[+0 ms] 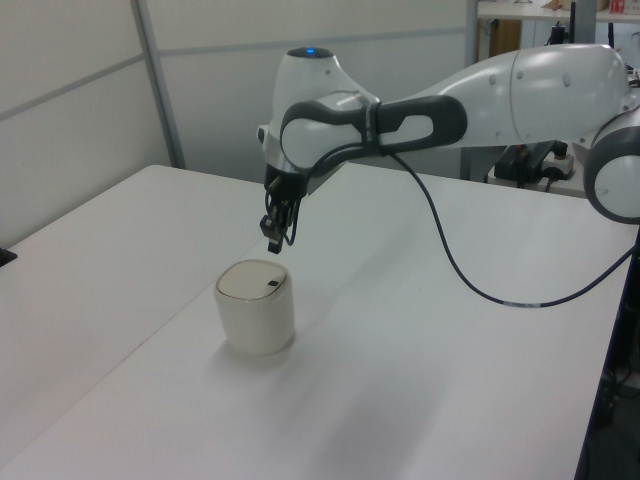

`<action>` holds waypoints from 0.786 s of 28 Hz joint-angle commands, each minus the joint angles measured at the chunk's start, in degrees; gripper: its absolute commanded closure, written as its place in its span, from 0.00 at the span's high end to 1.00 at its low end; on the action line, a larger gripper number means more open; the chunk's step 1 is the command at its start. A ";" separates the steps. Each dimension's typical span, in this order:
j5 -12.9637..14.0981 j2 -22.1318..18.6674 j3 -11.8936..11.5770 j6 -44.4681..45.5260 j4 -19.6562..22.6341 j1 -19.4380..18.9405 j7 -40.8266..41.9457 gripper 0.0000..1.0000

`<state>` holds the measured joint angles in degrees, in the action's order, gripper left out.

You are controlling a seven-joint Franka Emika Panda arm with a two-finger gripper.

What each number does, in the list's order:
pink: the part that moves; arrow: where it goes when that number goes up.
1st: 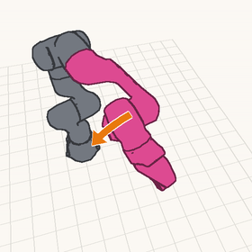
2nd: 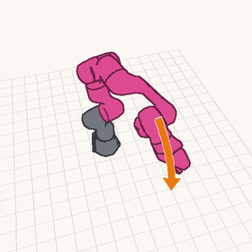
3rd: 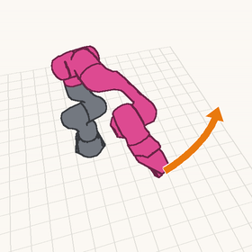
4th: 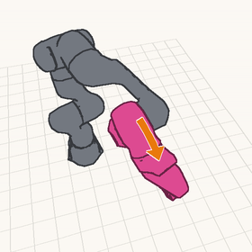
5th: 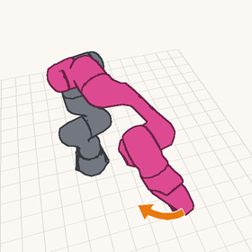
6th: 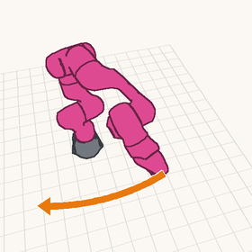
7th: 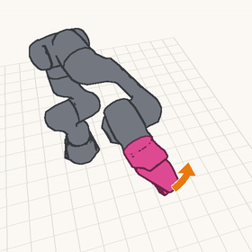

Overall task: Open the trash can
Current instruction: 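Lower the gripper and press down on the lid button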

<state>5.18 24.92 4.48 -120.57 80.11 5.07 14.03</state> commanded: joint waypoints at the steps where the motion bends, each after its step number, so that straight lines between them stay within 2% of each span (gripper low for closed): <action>1: 0.88 1.97 0.18 -2.91 0.23 -0.84 -0.06 0.00; 8: -0.17 4.43 0.09 -5.38 0.49 -1.55 0.12 0.00; 15: -3.07 5.13 0.01 -5.38 2.33 -2.25 0.03 0.00; 22: -2.37 4.79 -0.34 -5.03 1.46 -1.99 -0.15 0.00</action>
<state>3.08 29.40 4.79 -124.86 80.04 3.34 14.05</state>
